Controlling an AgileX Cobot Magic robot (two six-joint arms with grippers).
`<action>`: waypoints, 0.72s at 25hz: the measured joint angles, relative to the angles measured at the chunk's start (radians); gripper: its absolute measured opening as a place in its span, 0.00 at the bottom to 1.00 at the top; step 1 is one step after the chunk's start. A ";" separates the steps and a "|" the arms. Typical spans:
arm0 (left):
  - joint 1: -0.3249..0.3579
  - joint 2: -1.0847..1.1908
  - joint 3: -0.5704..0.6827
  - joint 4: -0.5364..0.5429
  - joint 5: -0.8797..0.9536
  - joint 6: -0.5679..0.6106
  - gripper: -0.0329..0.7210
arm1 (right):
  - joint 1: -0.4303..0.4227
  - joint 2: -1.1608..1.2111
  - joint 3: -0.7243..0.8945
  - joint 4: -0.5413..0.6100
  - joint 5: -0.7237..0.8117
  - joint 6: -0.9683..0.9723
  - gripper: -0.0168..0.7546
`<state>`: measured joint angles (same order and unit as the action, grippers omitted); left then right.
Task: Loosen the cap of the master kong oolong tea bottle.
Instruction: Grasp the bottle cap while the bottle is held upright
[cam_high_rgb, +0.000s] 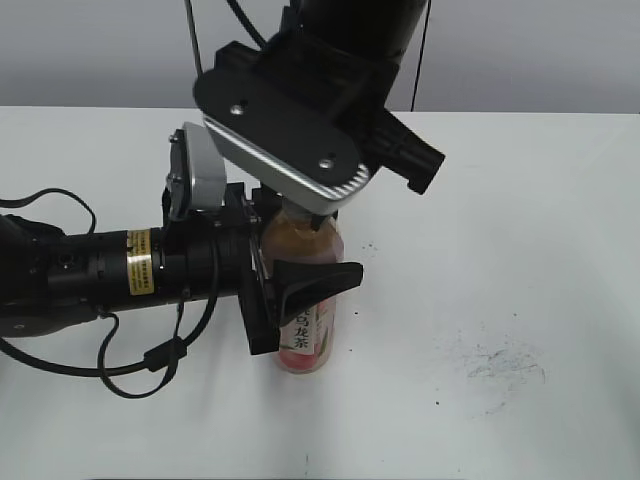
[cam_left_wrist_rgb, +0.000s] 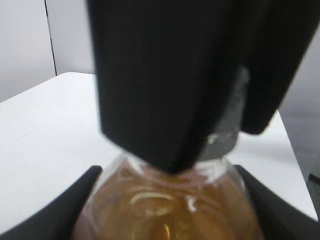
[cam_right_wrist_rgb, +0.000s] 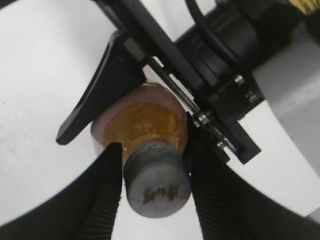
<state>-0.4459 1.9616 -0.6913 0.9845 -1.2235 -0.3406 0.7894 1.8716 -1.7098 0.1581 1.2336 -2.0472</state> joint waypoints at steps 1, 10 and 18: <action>0.000 0.000 0.000 0.000 -0.001 0.000 0.64 | 0.000 0.000 0.000 0.000 -0.004 0.089 0.47; 0.000 0.000 0.000 0.002 -0.001 0.001 0.64 | 0.000 0.002 0.000 -0.012 -0.010 0.891 0.77; 0.000 0.000 0.000 0.002 -0.002 0.001 0.64 | 0.000 0.003 0.000 -0.013 -0.010 1.536 0.71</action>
<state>-0.4459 1.9616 -0.6913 0.9867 -1.2254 -0.3397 0.7894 1.8746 -1.7098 0.1447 1.2235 -0.5109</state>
